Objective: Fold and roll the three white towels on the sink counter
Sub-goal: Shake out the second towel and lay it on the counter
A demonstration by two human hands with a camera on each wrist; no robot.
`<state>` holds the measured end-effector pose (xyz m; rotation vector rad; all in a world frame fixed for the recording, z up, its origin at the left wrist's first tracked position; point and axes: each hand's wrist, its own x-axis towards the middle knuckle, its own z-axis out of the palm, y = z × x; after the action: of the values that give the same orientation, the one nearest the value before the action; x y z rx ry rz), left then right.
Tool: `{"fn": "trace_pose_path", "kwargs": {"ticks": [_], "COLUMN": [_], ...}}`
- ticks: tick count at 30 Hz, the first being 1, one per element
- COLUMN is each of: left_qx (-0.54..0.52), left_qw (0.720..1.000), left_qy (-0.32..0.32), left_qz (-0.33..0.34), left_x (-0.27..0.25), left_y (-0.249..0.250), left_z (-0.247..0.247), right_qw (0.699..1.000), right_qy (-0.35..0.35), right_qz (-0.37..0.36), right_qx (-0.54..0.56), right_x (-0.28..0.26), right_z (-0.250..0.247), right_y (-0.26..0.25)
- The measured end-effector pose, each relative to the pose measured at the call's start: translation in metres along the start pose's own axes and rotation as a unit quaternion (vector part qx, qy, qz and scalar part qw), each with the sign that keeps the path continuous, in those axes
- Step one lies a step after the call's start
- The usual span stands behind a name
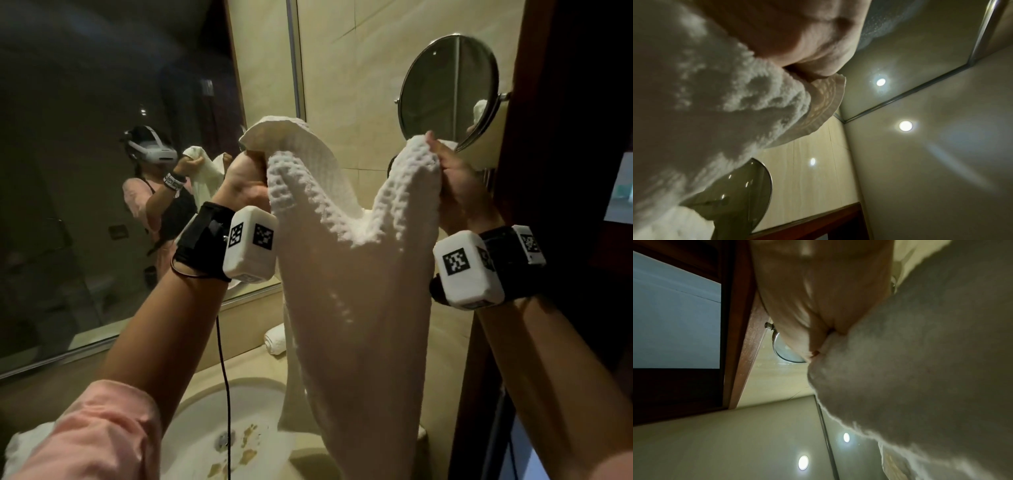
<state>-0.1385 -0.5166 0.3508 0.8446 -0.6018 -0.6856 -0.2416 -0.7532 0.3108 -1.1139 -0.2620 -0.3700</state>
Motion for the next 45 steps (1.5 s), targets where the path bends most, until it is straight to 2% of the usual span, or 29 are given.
{"fn": "trace_pose_path", "kwargs": {"ticks": [1, 3, 6, 9, 10, 12, 14, 17, 22, 24, 27, 29, 31, 33, 36, 39, 45], "left_qx": [-0.002, 0.028, 0.062, 0.026, 0.044, 0.084, 0.121, 0.158, 0.204, 0.228, 0.299, 0.309, 0.29, 0.251, 0.25, 0.217, 0.232], "left_qw": [1.0, 0.995, 0.981, 0.98, 0.976, 0.973, 0.963, 0.952, 0.924, 0.901, 0.866, 0.865, 0.867, 0.864, 0.855, 0.851, 0.802], "left_qy": [0.02, 0.099, 0.179, 0.195, 0.214, 0.212, 0.234, 0.253, 0.315, 0.358, 0.397, 0.393, 0.403, 0.432, 0.446, 0.468, 0.509], "left_qz": [0.004, 0.0, 0.027, -0.001, -0.007, -0.03, -0.062, -0.07, -0.071, -0.094, -0.048, -0.032, -0.049, -0.057, -0.084, -0.1, -0.209], "left_x": [0.008, 0.024, 0.018, 0.0, -0.001, -0.007, -0.01, -0.016, -0.021, -0.026, -0.032, -0.034, -0.032, -0.029, -0.021, -0.006, 0.03], "left_y": [0.002, 0.004, -0.005, -0.025, -0.028, -0.032, -0.037, -0.048, -0.063, -0.071, -0.082, -0.09, -0.099, -0.105, -0.119, -0.139, -0.174], "left_z": [-0.017, -0.046, -0.058, -0.076, -0.091, -0.115, -0.138, -0.171, -0.254, -0.279, -0.3, -0.317, -0.34, -0.359, -0.383, -0.415, -0.477], "right_qw": [1.0, 1.0, 0.993, 0.977, 0.974, 0.962, 0.94, 0.898, 0.85, 0.837, 0.822, 0.81, 0.797, 0.784, 0.77, 0.743, 0.705], "right_qy": [-0.007, 0.006, 0.08, 0.132, 0.134, 0.129, 0.117, 0.137, 0.202, 0.221, 0.223, 0.221, 0.223, 0.214, 0.184, 0.159, 0.102], "right_qz": [-0.007, -0.025, -0.076, -0.124, -0.13, -0.142, -0.144, -0.143, -0.122, -0.105, -0.064, -0.046, -0.026, -0.008, 0.015, 0.057, 0.099], "right_qx": [0.002, -0.009, -0.049, -0.109, -0.127, -0.195, -0.287, -0.394, -0.472, -0.49, -0.521, -0.541, -0.561, -0.583, -0.611, -0.648, -0.695], "right_x": [-0.001, 0.0, 0.012, 0.021, 0.022, 0.023, 0.027, 0.037, 0.051, 0.057, 0.069, 0.08, 0.095, 0.11, 0.136, 0.161, 0.212], "right_z": [0.001, 0.005, 0.001, -0.002, -0.002, -0.002, -0.006, -0.017, -0.037, -0.045, -0.054, -0.061, -0.07, -0.081, -0.102, -0.127, -0.165], "right_y": [-0.001, 0.0, 0.011, 0.029, 0.036, 0.051, 0.07, 0.101, 0.16, 0.184, 0.217, 0.238, 0.258, 0.279, 0.314, 0.35, 0.414]}}
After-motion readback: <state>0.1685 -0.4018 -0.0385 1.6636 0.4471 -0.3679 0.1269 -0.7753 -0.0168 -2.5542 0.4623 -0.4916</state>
